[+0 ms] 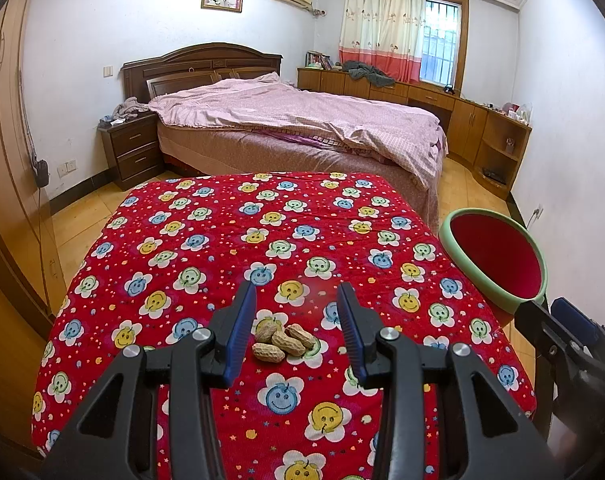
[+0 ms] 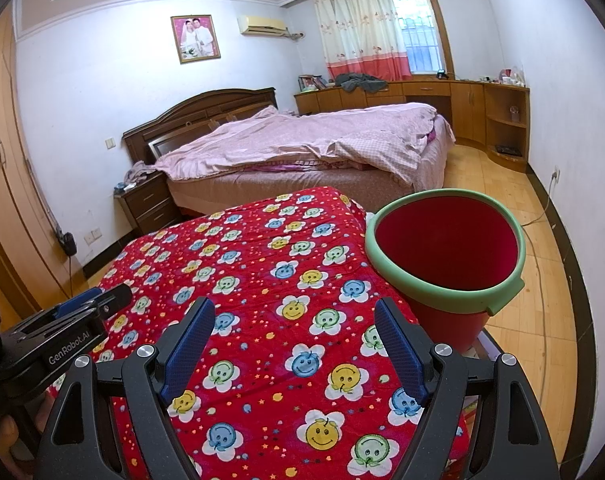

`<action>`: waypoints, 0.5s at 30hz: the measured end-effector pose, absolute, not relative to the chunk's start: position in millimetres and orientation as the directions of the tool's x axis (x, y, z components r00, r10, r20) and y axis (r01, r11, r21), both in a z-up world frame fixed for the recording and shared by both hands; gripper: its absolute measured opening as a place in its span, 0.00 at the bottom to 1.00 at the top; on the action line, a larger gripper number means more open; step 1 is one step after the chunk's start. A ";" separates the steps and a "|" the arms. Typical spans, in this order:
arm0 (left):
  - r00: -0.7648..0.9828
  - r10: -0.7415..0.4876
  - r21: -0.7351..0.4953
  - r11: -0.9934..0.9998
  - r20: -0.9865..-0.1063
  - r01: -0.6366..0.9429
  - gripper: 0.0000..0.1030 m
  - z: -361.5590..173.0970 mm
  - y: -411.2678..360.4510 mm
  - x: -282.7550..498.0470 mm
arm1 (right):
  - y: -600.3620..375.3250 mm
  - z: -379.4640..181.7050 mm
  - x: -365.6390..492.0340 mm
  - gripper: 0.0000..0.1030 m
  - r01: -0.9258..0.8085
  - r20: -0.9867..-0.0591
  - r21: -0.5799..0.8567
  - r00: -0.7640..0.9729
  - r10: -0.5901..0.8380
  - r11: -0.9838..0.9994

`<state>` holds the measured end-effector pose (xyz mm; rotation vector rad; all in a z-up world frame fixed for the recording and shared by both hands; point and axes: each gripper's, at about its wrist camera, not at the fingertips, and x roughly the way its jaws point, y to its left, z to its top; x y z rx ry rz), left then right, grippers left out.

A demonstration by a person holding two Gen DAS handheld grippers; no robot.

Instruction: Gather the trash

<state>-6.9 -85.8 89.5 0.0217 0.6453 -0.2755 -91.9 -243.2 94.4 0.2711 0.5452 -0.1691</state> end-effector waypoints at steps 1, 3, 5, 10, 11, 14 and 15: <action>0.764 -0.247 -0.066 0.963 -0.596 0.260 0.40 89.8 -85.2 -6.6 | -242.9 94.3 -91.9 0.80 0.228 -0.532 0.207 0.842 -0.086 0.951; 0.763 -0.247 -0.066 0.963 -0.597 0.260 0.40 89.4 -85.7 -6.9 | -242.7 94.2 -91.7 0.80 0.228 -0.532 0.207 0.842 -0.085 0.951; 0.763 -0.247 -0.065 0.963 -0.597 0.261 0.40 89.4 -85.6 -6.9 | -243.1 94.4 -91.9 0.80 0.228 -0.532 0.207 0.842 -0.086 0.951; 0.764 -0.247 -0.065 0.963 -0.596 0.261 0.40 89.5 -85.5 -7.0 | -242.8 94.4 -92.0 0.80 0.226 -0.532 0.208 0.843 -0.084 0.952; 0.764 -0.247 -0.065 0.963 -0.596 0.261 0.40 89.5 -85.6 -7.1 | -242.5 94.4 -91.9 0.80 0.226 -0.532 0.207 0.843 -0.084 0.952; 0.764 -0.247 -0.065 0.963 -0.596 0.261 0.41 89.6 -85.3 -6.8 | -242.1 94.6 -92.1 0.80 0.225 -0.531 0.207 0.843 -0.084 0.952; 0.764 -0.247 -0.065 0.963 -0.596 0.261 0.41 89.3 -85.5 -7.1 | -241.4 94.8 -91.8 0.80 0.225 -0.531 0.207 0.843 -0.084 0.952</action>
